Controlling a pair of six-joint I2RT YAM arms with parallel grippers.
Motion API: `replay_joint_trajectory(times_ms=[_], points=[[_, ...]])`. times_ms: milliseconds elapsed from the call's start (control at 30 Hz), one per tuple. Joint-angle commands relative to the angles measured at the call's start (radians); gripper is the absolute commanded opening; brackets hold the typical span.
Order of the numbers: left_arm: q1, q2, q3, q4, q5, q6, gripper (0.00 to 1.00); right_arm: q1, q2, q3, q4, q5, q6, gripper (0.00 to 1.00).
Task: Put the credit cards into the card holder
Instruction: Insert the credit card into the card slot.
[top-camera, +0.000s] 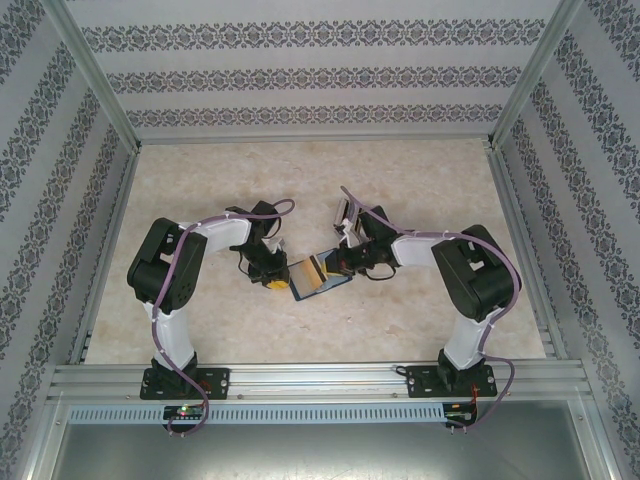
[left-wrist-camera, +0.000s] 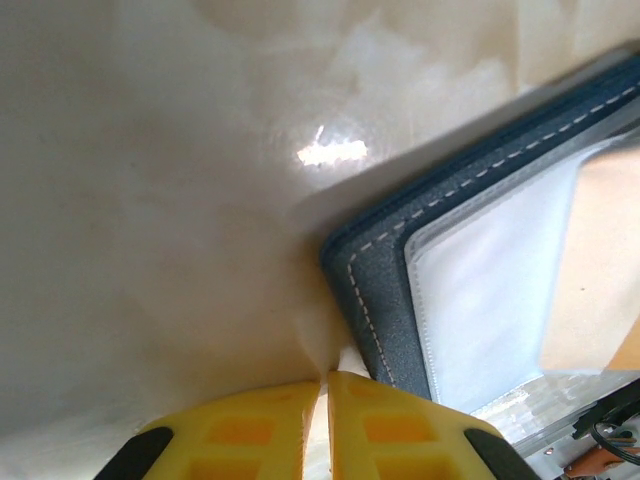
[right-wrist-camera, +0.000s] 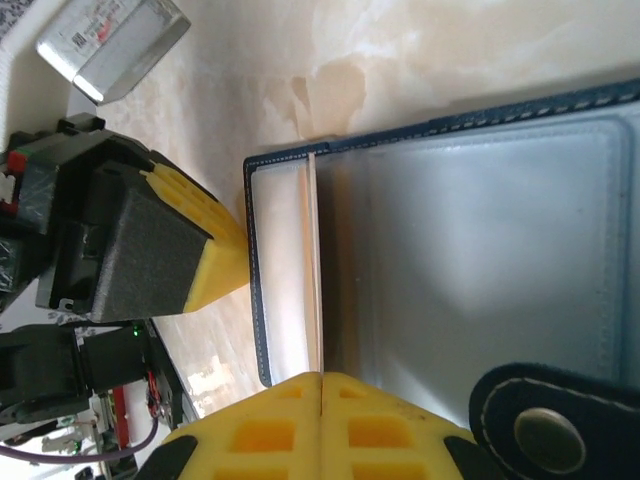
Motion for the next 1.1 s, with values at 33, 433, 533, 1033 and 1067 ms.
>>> replay_joint_trajectory(times_ms=[33, 433, 533, 1033, 1067], points=[[0.021, 0.073, -0.020, 0.198, -0.182, -0.001, 0.15, 0.016, 0.025, 0.014, -0.022, -0.017, -0.016, 0.00], [0.046, 0.065, -0.026, 0.178, -0.191, -0.011, 0.15, 0.134, 0.036, 0.002, 0.016, 0.118, 0.050, 0.09], [0.058, 0.053, -0.044, 0.194, -0.177, -0.011, 0.15, 0.160, 0.039, 0.004, 0.027, 0.145, 0.072, 0.17], [0.086, -0.084, -0.124, 0.245, -0.159, 0.003, 0.22, 0.178, -0.248, -0.041, -0.207, 0.446, 0.016, 0.38], [0.086, -0.093, -0.129, 0.256, -0.156, 0.003, 0.22, 0.177, -0.270, -0.040, -0.228, 0.468, 0.007, 0.39]])
